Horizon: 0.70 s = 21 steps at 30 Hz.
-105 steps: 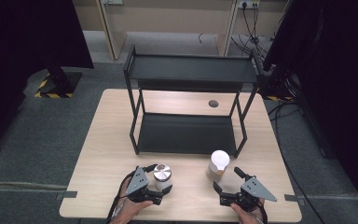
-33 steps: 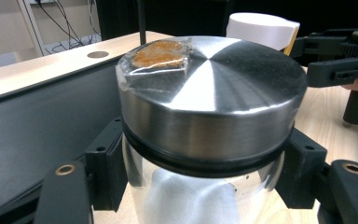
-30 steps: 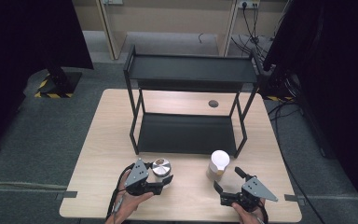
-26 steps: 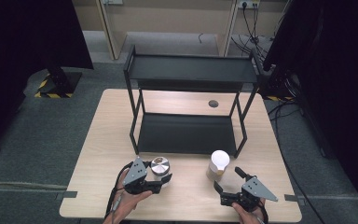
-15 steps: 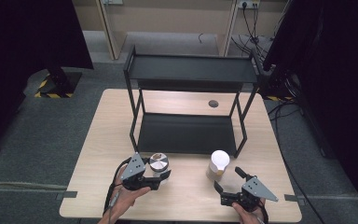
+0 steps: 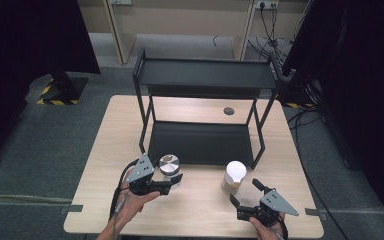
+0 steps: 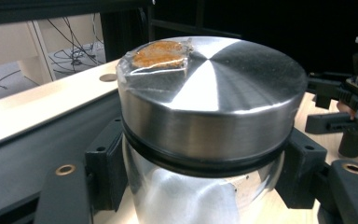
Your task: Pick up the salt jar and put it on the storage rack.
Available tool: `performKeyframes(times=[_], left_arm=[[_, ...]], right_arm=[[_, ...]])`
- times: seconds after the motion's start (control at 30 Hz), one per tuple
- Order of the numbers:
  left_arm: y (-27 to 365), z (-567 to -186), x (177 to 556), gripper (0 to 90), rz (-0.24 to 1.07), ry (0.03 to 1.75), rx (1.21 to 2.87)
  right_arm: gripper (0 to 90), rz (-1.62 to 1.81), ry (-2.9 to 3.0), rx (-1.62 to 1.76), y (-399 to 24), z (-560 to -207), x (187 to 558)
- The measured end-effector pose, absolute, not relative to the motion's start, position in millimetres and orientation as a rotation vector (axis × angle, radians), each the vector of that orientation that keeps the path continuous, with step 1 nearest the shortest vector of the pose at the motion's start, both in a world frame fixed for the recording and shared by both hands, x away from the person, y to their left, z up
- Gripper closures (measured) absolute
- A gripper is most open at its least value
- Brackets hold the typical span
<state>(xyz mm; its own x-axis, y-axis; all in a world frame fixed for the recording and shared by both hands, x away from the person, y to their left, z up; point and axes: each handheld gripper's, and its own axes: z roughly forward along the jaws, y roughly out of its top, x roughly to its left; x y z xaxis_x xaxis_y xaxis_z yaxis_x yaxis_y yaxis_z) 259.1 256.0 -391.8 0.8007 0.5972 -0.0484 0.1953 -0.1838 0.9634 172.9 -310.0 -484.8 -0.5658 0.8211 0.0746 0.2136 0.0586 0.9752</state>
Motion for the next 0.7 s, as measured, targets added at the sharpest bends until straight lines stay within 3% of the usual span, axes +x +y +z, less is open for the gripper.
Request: performKeyframes(times=[0.7], left_arm=[[252.0, -341.0, 285.9, 31.2, 0.416, 0.612, 1.755]], right_arm=[[0.5, 1.541, 1.824, 1.034, -310.7, -485.3, 173.0]])
